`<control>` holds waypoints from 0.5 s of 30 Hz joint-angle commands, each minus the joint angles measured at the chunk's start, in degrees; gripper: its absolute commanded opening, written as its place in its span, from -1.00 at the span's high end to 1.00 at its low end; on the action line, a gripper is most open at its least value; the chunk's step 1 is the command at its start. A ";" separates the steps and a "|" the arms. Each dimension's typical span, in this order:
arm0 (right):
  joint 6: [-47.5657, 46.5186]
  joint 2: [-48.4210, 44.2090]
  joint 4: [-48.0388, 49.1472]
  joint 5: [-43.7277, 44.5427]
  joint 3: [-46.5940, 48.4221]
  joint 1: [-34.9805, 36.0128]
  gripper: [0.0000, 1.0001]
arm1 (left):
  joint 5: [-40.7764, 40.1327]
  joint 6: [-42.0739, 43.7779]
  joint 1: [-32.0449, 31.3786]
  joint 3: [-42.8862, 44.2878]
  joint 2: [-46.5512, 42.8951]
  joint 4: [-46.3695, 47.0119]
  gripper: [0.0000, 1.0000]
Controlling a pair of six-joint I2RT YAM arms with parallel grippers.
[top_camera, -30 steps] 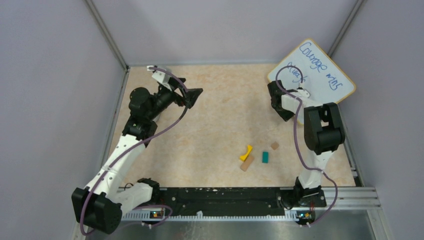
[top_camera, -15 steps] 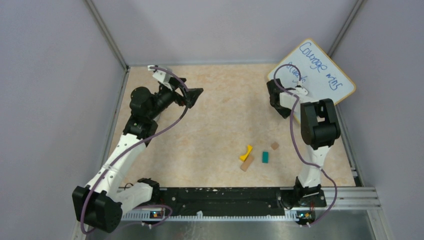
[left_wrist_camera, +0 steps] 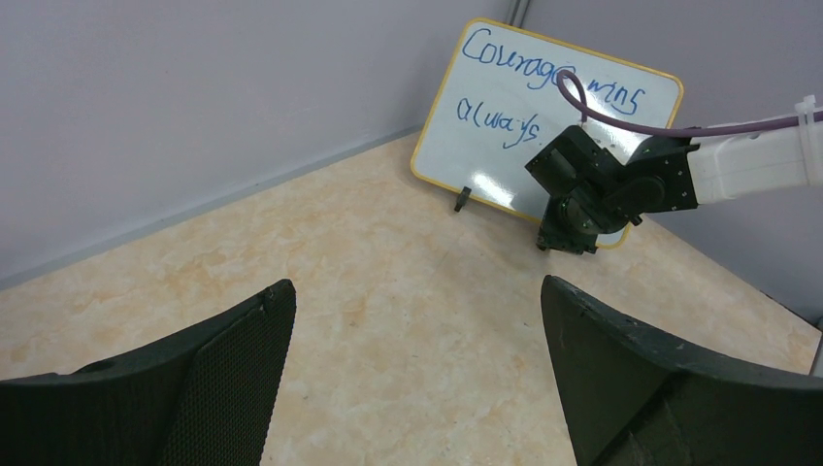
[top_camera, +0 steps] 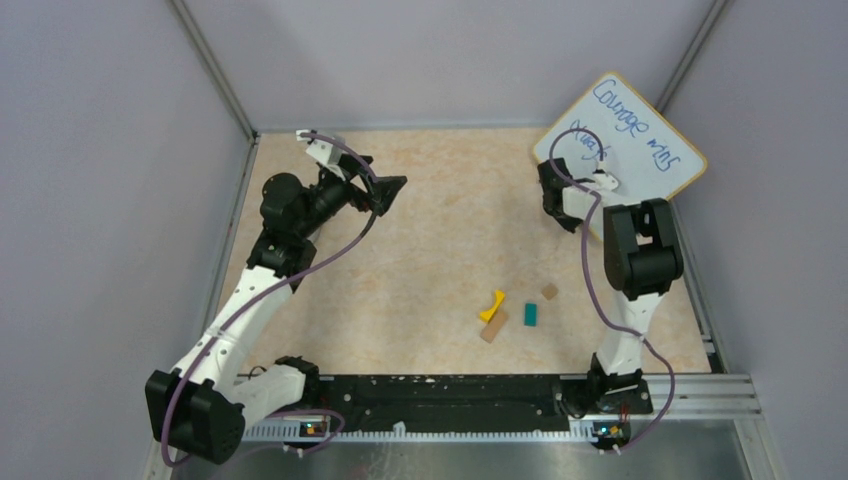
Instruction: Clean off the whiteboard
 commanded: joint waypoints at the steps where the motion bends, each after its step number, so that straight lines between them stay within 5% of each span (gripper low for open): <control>1: -6.39 -3.23 5.72 -5.32 -4.20 -0.37 0.87 | 1.04 -1.04 0.25 1.74 0.47 2.48 -0.97; 4: -7.74 -3.93 5.57 -6.38 -5.00 -0.32 1.00 | 1.00 -1.13 0.23 1.65 0.65 2.64 -0.98; 15: -18.39 -8.67 14.01 -13.40 -13.61 1.98 1.00 | 1.25 -1.75 0.23 1.47 1.62 2.88 -0.98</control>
